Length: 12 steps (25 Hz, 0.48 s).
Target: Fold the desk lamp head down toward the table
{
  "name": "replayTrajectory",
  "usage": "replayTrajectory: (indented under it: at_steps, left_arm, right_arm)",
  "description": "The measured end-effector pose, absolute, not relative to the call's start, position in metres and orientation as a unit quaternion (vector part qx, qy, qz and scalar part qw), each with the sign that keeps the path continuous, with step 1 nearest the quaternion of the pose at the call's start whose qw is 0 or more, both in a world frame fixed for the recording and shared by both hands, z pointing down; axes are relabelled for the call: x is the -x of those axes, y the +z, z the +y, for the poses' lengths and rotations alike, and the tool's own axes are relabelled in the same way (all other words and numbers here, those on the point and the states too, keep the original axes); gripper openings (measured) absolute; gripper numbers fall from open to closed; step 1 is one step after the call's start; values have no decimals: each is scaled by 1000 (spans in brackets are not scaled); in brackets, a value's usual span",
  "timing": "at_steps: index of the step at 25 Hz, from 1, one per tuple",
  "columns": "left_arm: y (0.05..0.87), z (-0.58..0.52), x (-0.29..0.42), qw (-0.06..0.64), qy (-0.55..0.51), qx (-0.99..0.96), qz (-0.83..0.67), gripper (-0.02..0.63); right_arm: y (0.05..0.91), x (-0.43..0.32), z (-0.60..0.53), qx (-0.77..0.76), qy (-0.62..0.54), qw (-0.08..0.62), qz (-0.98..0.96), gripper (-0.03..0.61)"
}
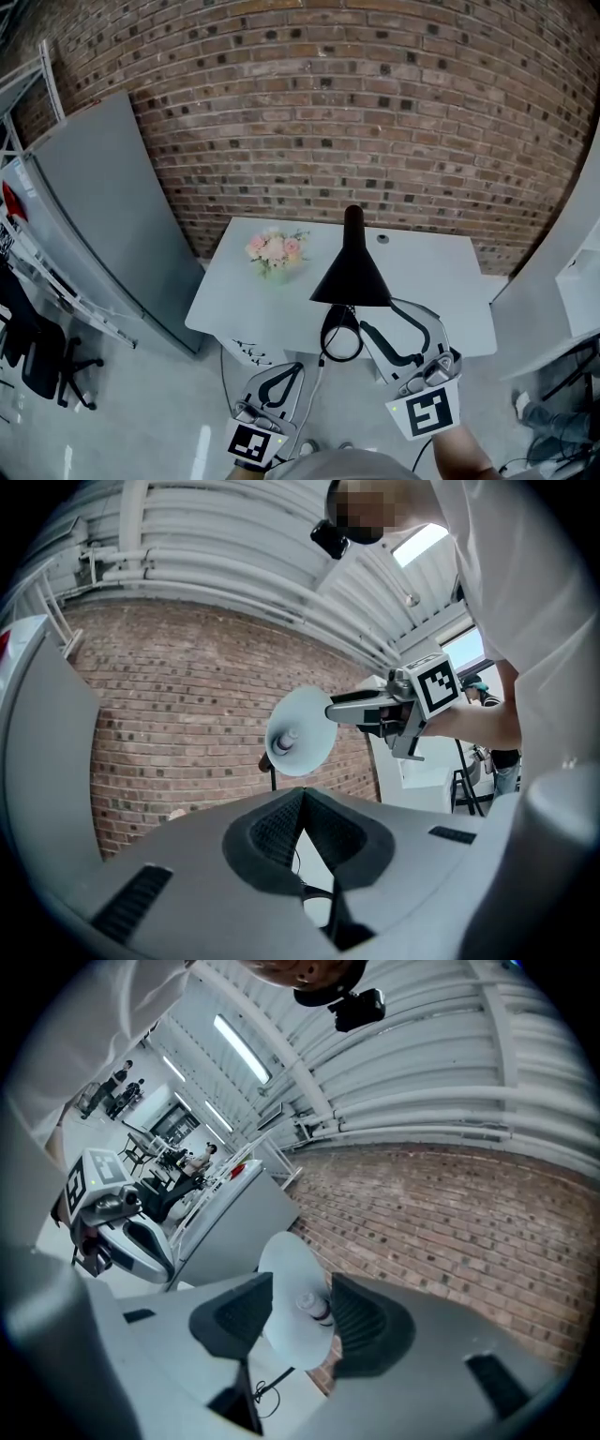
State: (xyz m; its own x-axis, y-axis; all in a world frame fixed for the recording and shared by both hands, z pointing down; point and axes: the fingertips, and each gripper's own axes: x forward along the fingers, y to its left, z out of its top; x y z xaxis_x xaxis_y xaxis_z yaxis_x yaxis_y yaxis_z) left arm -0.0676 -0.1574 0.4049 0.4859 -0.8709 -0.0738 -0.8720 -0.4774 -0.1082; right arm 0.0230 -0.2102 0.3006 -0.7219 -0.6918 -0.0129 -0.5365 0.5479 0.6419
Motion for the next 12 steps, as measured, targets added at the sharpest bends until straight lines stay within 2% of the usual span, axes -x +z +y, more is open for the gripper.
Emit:
replayTrajectory:
  at_steps: [12]
  left_arm:
    - [411,-150,70,59,2,861,505,8]
  right_arm:
    - [334,-24,-204,-356,-290,152,-876,187]
